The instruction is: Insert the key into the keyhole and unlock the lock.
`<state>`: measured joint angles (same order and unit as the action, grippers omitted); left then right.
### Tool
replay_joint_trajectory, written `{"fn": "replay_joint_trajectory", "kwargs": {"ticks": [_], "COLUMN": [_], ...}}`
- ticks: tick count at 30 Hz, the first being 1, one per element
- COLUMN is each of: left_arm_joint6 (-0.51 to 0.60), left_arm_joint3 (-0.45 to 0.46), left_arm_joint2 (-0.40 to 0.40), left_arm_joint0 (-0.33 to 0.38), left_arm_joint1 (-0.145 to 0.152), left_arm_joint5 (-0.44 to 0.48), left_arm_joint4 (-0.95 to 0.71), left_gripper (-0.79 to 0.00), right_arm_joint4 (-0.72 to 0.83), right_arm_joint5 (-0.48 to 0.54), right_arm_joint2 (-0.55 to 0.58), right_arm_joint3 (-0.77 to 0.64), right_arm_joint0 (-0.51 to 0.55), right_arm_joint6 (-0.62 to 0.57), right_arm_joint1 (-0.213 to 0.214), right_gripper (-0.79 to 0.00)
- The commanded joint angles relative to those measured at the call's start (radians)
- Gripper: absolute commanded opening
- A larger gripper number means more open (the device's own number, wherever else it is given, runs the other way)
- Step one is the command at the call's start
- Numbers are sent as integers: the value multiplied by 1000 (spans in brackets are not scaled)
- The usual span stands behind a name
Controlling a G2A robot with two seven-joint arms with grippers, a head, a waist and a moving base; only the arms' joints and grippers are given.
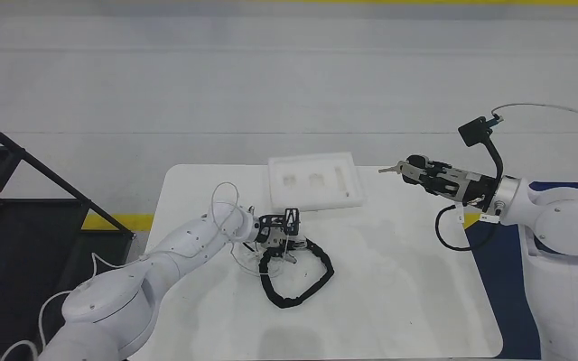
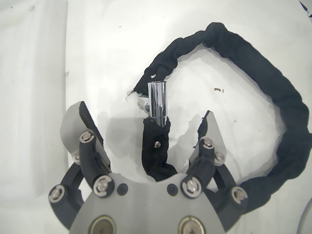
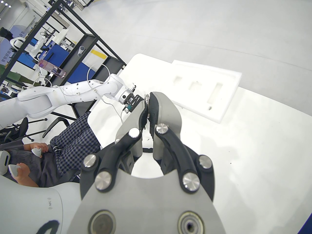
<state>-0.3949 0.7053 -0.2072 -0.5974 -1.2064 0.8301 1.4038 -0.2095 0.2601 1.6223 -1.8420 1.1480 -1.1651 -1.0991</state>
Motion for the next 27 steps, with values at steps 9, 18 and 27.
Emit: {"fn": "replay_joint_trajectory", "kwargs": {"ticks": [9,18,27], "left_arm_joint6": [-28,-51,-188], "left_arm_joint3": [-65,-104,-75], "left_arm_joint2": [-10,-33,-68], "left_arm_joint0": [-3,10,52], "left_arm_joint1": [-38,-60,-45], "left_arm_joint5": [8,56,182], "left_arm_joint4": [34,29,37], "left_gripper": [-643,-785,-785], "right_arm_joint4": [0,0,0], "right_arm_joint5": [0,0,0], "right_arm_joint2": [0,0,0], "right_arm_joint3": [0,0,0], "right_arm_joint0": [0,0,0], "right_arm_joint6": [0,0,0], "right_arm_joint1": [0,0,0], "right_gripper": [-785,-785,-785]}}
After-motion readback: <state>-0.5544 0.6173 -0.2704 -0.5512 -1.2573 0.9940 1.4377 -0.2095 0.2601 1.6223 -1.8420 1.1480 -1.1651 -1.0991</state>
